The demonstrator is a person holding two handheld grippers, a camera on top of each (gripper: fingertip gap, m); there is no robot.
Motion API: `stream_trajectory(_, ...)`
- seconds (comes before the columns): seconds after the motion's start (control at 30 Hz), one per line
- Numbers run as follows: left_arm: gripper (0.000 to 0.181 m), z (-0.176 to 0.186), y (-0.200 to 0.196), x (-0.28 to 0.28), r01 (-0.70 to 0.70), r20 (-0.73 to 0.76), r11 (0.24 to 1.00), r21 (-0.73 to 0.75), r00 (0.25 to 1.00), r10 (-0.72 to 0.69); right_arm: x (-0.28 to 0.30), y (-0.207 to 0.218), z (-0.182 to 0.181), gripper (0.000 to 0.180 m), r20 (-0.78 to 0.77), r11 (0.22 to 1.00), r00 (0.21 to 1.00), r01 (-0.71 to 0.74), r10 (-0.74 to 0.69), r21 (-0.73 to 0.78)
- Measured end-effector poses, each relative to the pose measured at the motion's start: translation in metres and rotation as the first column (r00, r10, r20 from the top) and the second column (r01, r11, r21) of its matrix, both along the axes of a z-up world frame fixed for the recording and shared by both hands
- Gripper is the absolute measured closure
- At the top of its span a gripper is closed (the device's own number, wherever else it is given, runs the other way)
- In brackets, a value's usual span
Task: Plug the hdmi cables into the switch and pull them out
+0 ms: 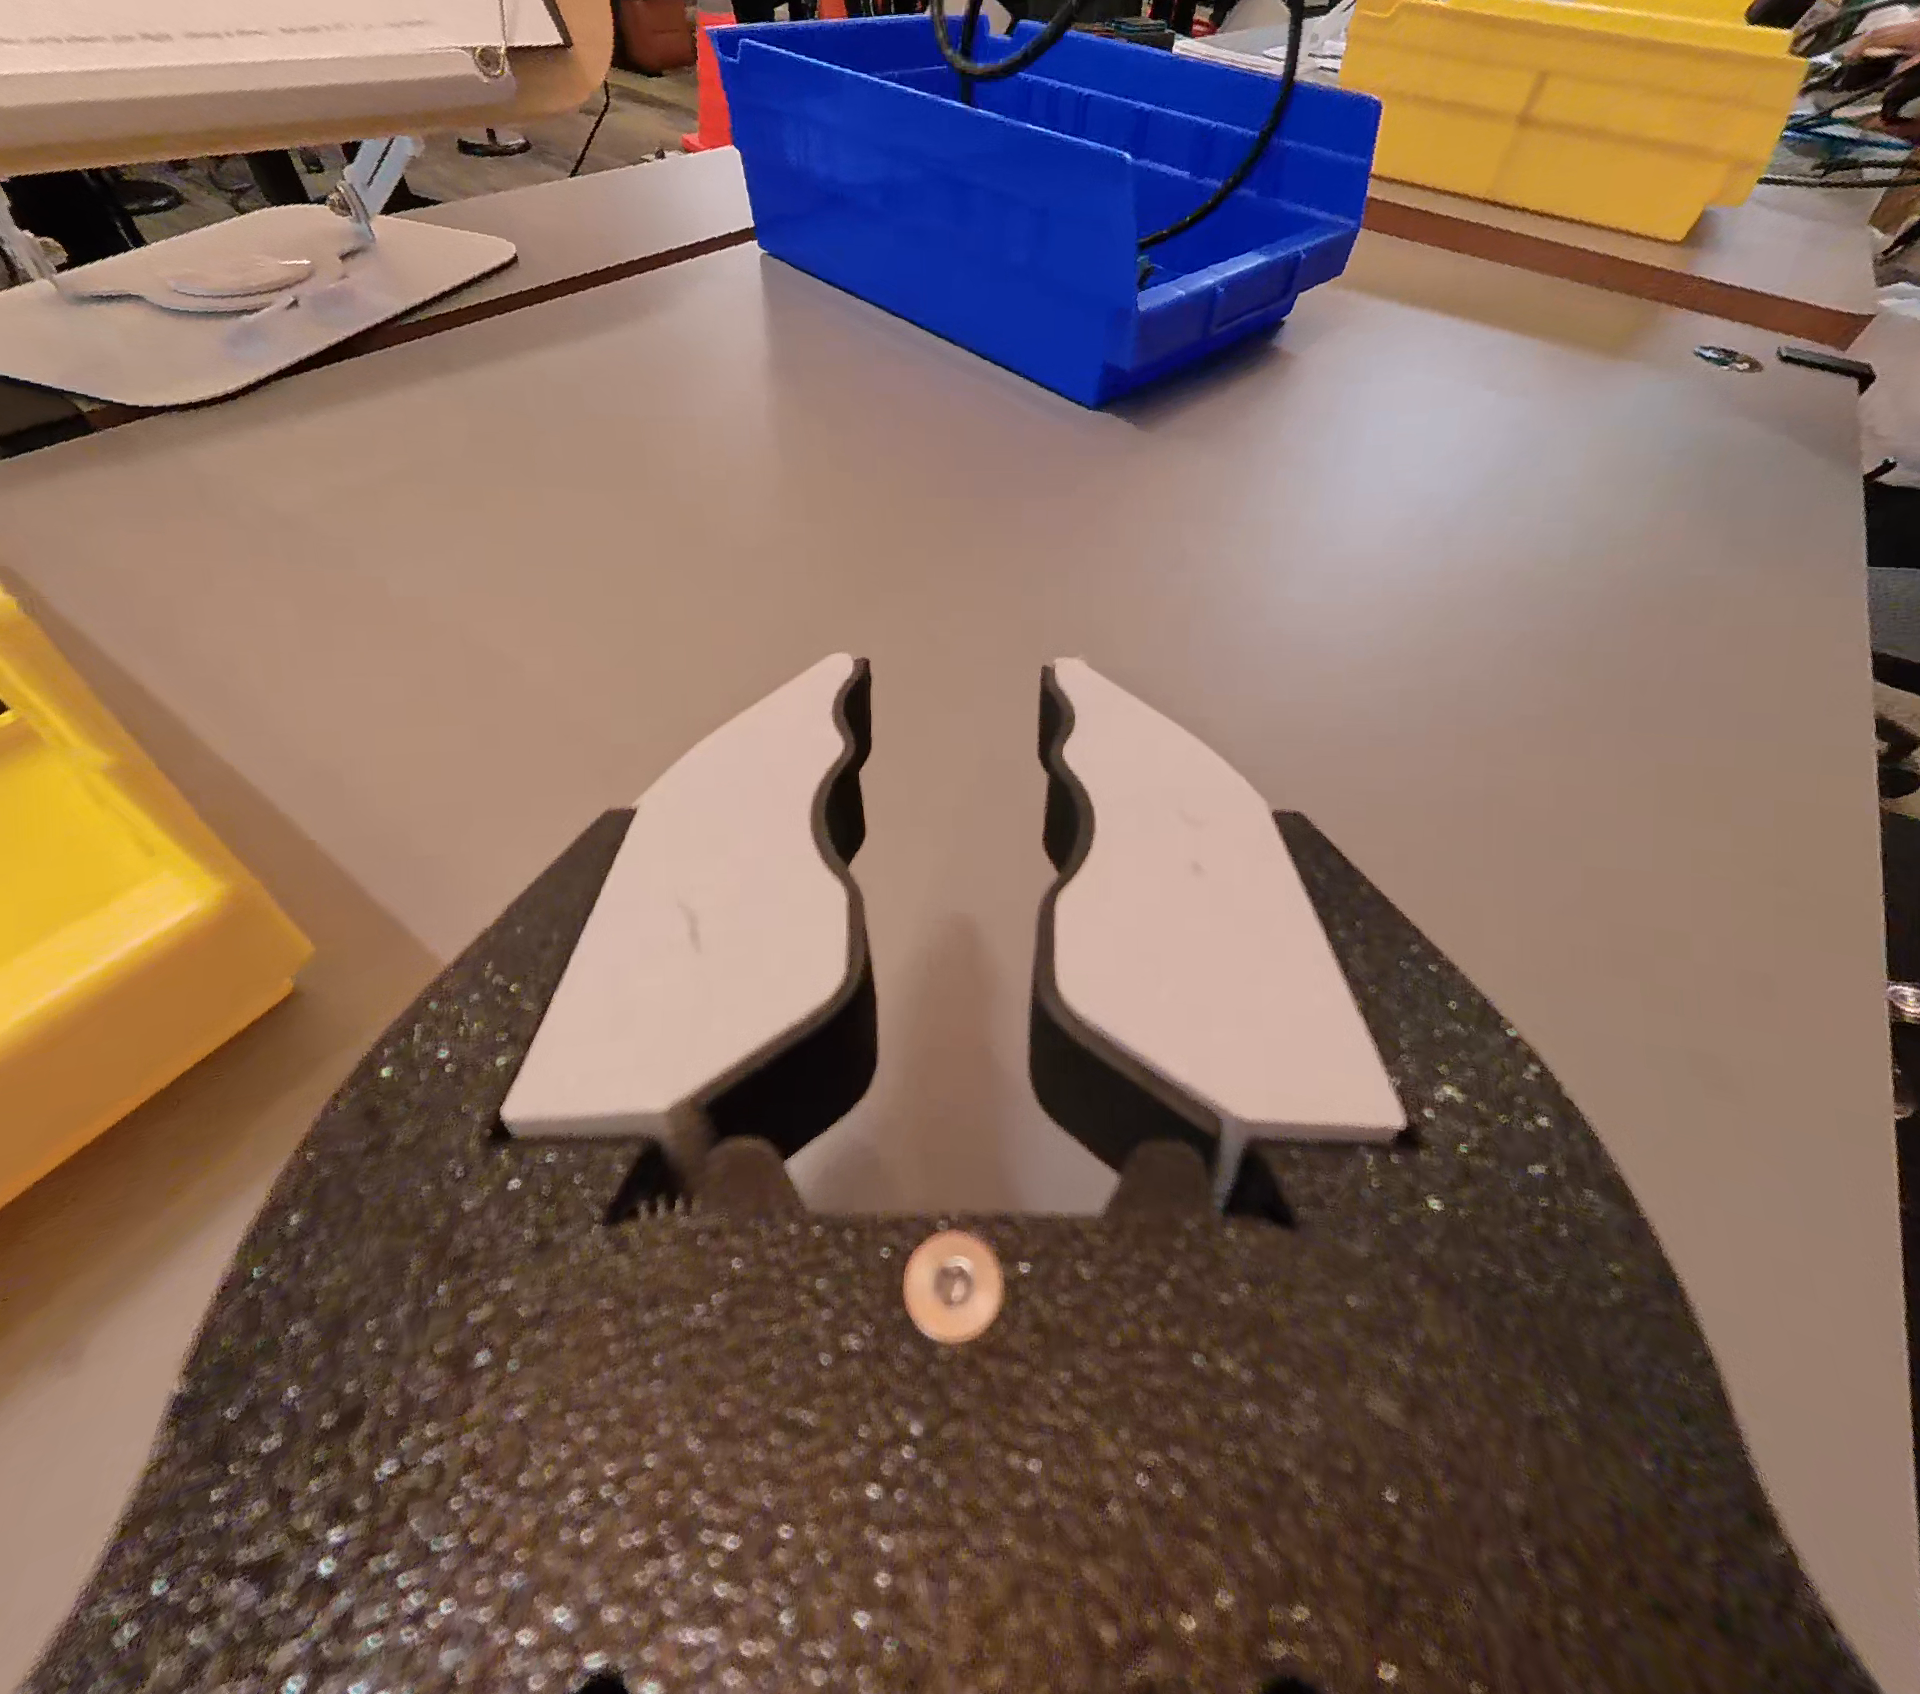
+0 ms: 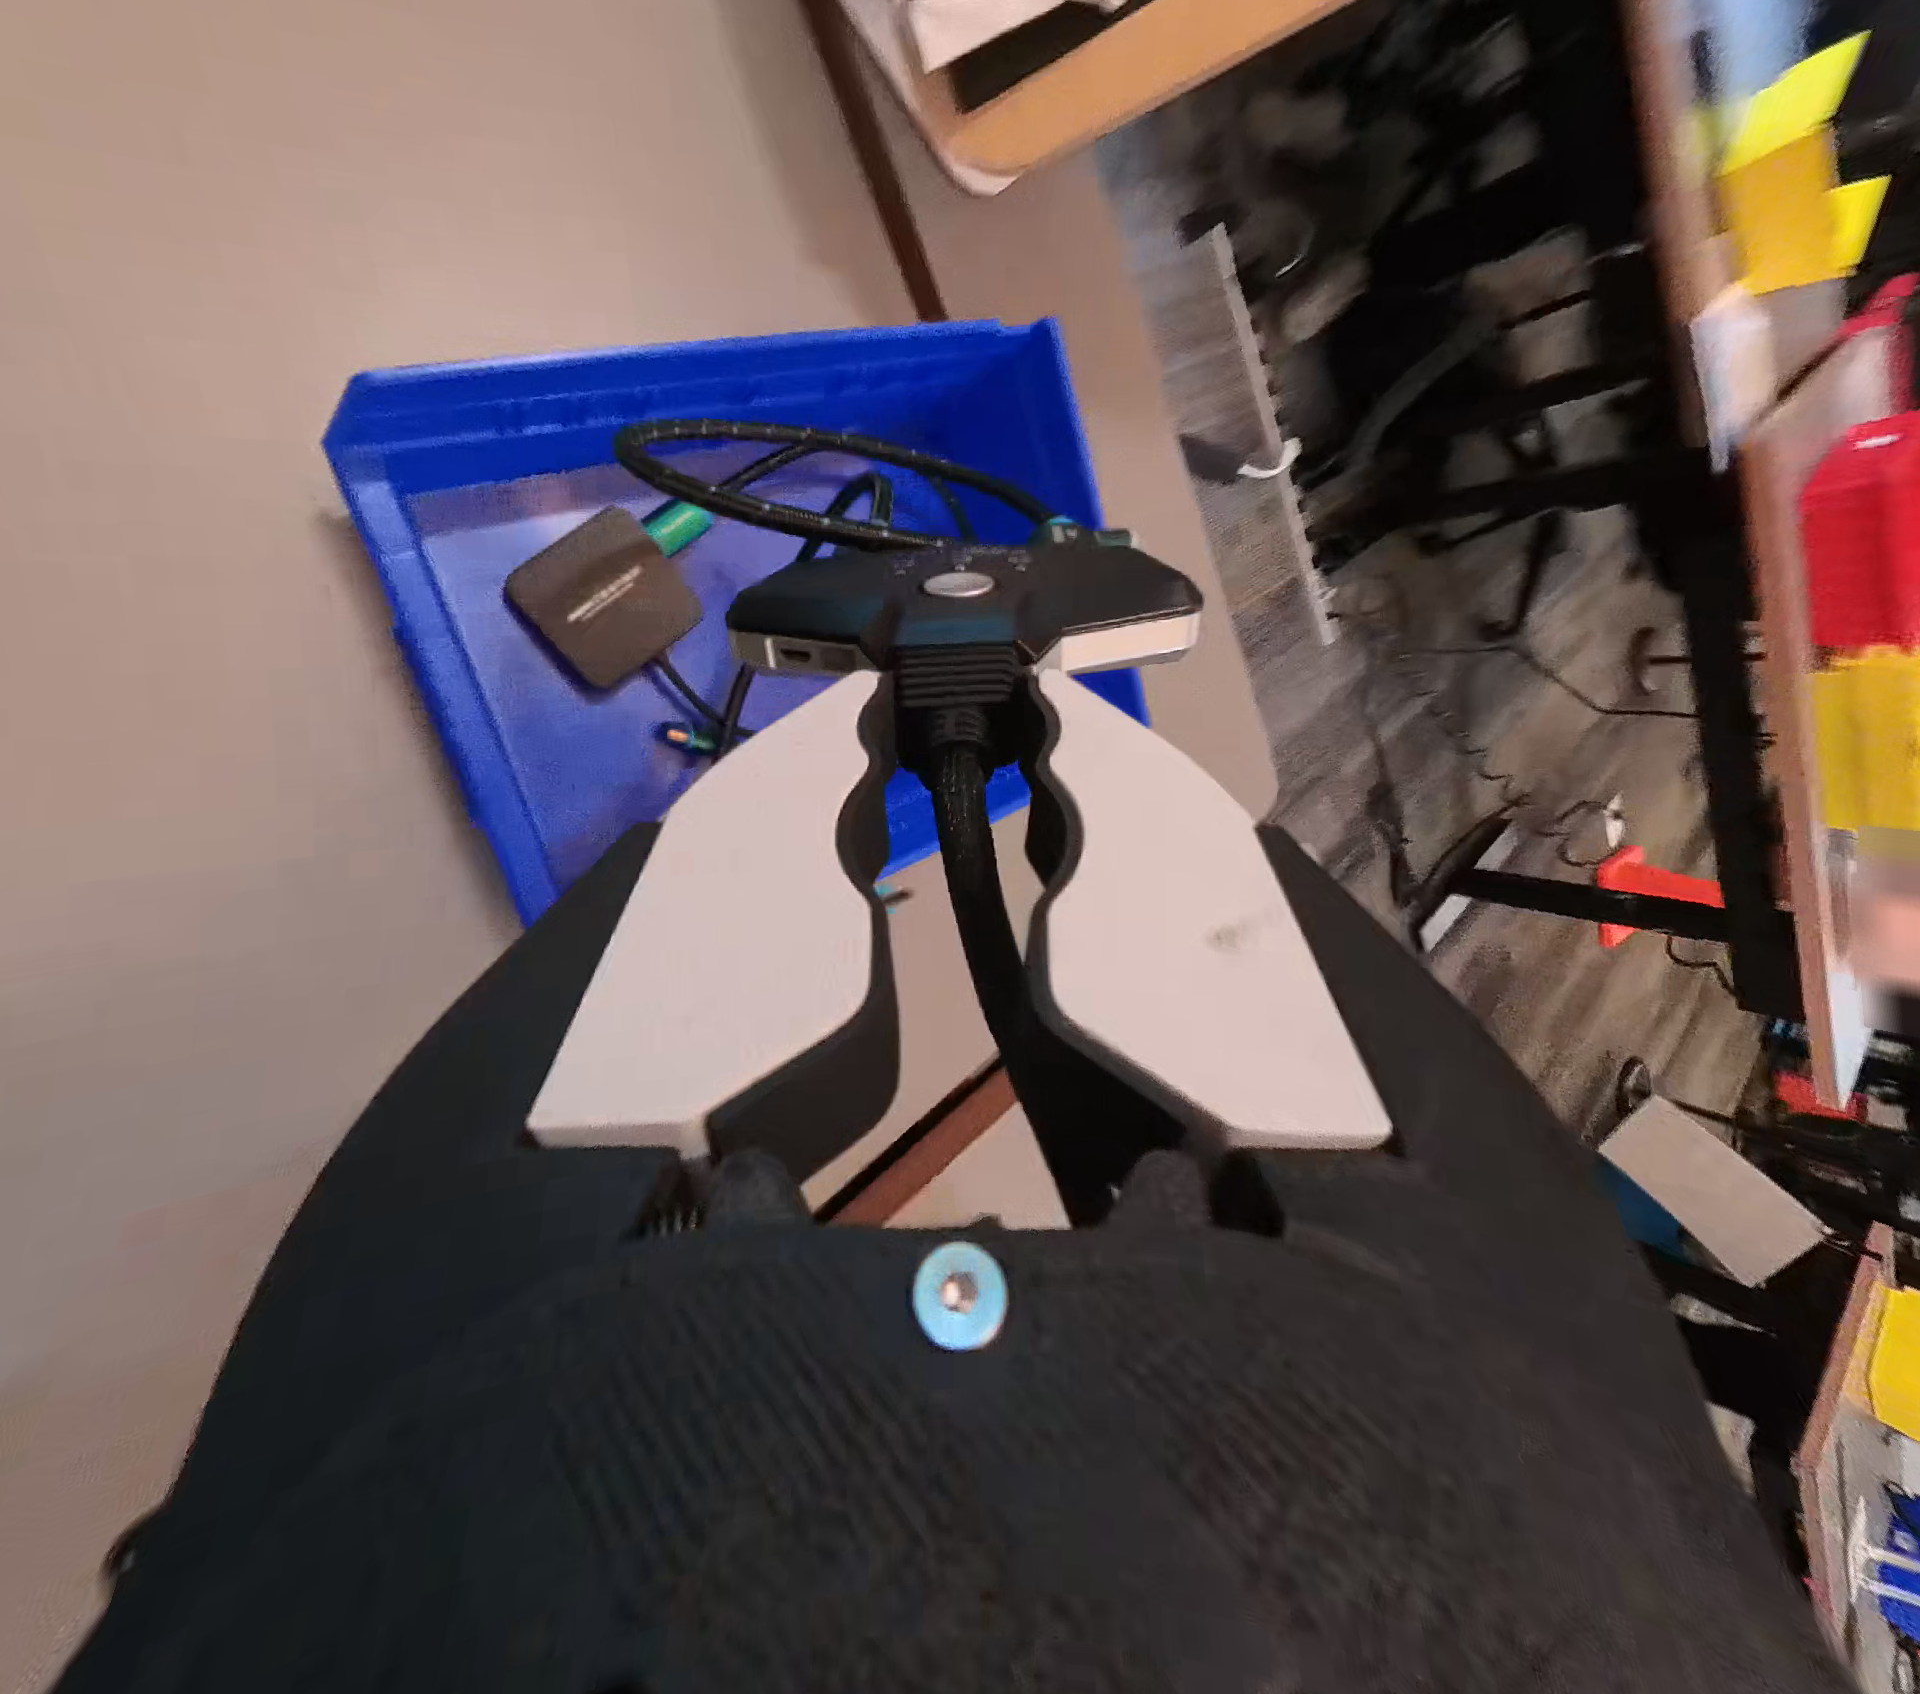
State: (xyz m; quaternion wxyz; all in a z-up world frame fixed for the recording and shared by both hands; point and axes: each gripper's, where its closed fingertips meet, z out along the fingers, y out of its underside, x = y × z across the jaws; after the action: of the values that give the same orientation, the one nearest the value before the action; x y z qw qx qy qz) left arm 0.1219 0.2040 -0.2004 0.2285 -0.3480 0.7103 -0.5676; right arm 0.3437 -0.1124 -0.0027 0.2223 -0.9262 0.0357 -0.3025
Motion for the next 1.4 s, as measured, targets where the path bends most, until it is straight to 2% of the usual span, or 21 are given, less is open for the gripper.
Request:
stream_trajectory(0.03,0.151,0.000,0.000,0.000,0.002,-0.003,1.000,-0.002,1.000,-0.002,0.003,0.006,-0.002,0.157,-0.031,0.999,0.999,0.007,-0.008,-0.045)
stream_trajectory(0.13,0.152,0.000,0.000,0.000,0.004,-0.002,1.000,-0.003,1.000,-0.004,0.016,0.020,-0.009,0.157,-0.101,0.980,0.993,0.033,-0.054,-0.194)
stream_trajectory(0.3,0.152,-0.002,-0.003,-0.001,0.020,-0.007,1.000,0.017,1.000,-0.019,0.044,0.049,-0.020,0.157,-0.156,0.930,0.972,0.112,-0.176,-0.350)
stream_trajectory(0.43,0.152,-0.005,-0.005,-0.002,0.036,-0.029,0.999,0.023,0.999,-0.036,0.062,0.076,-0.028,0.157,-0.195,0.907,0.943,0.181,-0.270,-0.380)
stream_trajectory(0.5,0.153,-0.005,-0.006,-0.002,0.042,-0.032,0.999,0.021,0.999,-0.041,0.069,0.088,-0.030,0.157,-0.239,0.920,0.926,0.206,-0.294,-0.333)
stream_trajectory(0.6,0.155,-0.004,-0.005,-0.003,0.045,-0.023,0.999,0.011,0.999,-0.045,0.078,0.106,-0.031,0.156,-0.342,0.951,0.890,0.256,-0.302,-0.174)
stream_trajectory(0.7,0.157,-0.002,-0.005,-0.003,0.052,-0.026,0.999,-0.008,0.998,-0.052,0.081,0.117,-0.033,0.156,-0.455,0.965,0.859,0.261,-0.233,-0.001)
stream_trajectory(0.77,0.158,-0.002,-0.004,-0.003,0.052,-0.031,0.998,-0.024,0.998,-0.052,0.085,0.119,-0.035,0.159,-0.511,0.949,0.837,0.292,-0.195,0.117)
stream_trajectory(0.97,0.160,-0.001,-0.003,-0.002,0.053,-0.039,0.998,-0.042,0.998,-0.054,0.093,0.103,-0.053,0.160,-0.573,0.892,0.798,0.381,-0.185,0.242)
stream_trajectory(1.1,0.160,-0.003,-0.004,-0.002,0.059,-0.054,0.998,-0.036,0.997,-0.061,0.103,0.106,-0.060,0.160,-0.555,0.853,0.814,0.404,-0.171,0.330)
stream_trajectory(1.2,0.160,-0.003,-0.005,-0.003,0.062,-0.048,0.998,-0.028,0.997,-0.063,0.104,0.117,-0.058,0.160,-0.571,0.802,0.816,0.400,-0.091,0.444)
stream_trajectory(1.27,0.160,-0.003,-0.005,-0.003,0.064,-0.044,0.998,-0.026,0.997,-0.065,0.108,0.121,-0.054,0.160,-0.610,0.725,0.791,0.447,-0.046,0.525)
stream_trajectory(1.33,0.160,-0.002,-0.005,-0.004,0.064,-0.039,0.998,-0.024,0.997,-0.065,0.110,0.127,-0.046,0.170,-0.630,0.615,0.775,0.474,0.048,0.630)
stream_trajectory(1.4,0.161,-0.002,-0.006,-0.004,0.068,-0.036,0.998,-0.017,0.997,-0.069,0.116,0.122,-0.052,0.170,-0.599,0.574,0.800,0.474,0.036,0.667)
